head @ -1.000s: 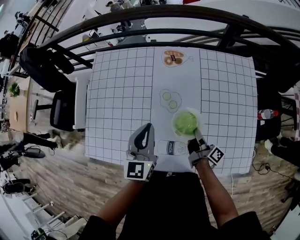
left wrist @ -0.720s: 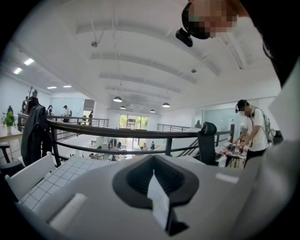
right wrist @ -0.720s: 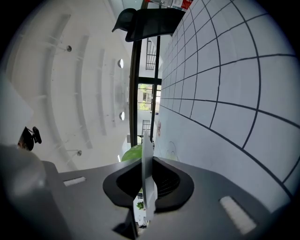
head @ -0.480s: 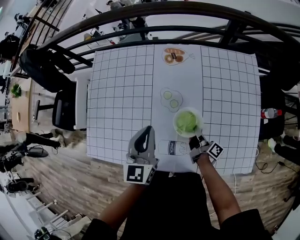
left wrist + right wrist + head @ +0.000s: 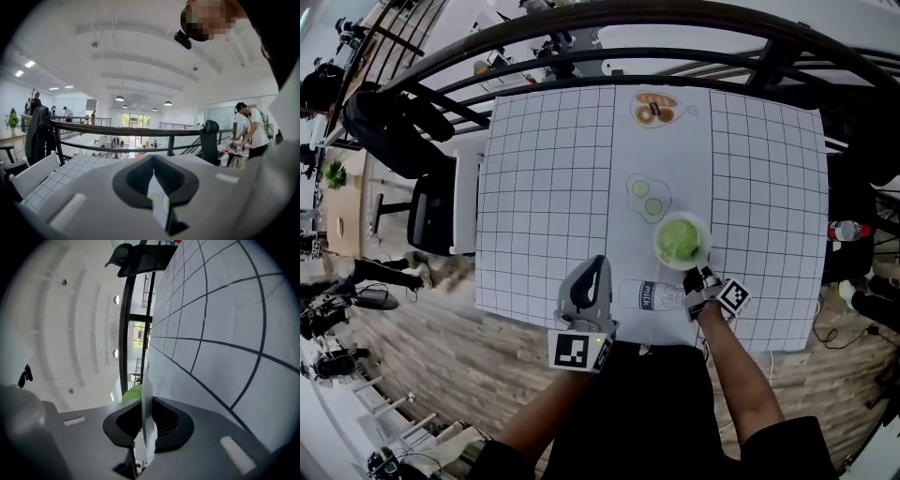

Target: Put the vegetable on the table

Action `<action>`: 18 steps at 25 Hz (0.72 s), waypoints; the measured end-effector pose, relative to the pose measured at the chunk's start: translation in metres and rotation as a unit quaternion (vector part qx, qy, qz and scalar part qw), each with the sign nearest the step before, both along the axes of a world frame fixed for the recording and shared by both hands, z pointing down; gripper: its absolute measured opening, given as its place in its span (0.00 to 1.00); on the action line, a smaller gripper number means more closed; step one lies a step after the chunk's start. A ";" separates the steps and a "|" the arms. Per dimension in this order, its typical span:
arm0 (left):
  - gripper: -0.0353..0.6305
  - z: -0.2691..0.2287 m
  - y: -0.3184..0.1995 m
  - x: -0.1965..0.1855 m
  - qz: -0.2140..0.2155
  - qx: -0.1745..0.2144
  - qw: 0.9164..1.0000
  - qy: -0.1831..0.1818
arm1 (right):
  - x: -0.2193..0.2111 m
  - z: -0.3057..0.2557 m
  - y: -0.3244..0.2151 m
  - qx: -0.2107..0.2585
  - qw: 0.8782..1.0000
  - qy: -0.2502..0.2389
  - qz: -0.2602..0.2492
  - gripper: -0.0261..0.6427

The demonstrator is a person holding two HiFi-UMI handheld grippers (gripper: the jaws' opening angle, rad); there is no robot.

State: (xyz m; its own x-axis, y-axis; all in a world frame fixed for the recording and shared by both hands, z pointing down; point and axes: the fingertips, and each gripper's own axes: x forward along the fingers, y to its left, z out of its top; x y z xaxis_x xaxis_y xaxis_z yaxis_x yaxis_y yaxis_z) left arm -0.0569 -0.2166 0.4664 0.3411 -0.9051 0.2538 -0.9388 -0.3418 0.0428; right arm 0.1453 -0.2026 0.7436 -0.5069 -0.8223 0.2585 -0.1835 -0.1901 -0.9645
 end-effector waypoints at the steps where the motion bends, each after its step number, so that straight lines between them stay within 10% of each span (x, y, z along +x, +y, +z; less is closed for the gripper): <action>1: 0.06 0.001 0.000 -0.001 -0.001 -0.001 1.000 -0.001 | 0.000 0.002 0.000 -0.003 1.000 -0.003 0.001 0.09; 18: 0.06 0.005 0.006 0.004 0.006 -0.005 1.000 -0.005 | -0.003 0.029 0.006 -0.047 0.999 -0.008 0.009 0.09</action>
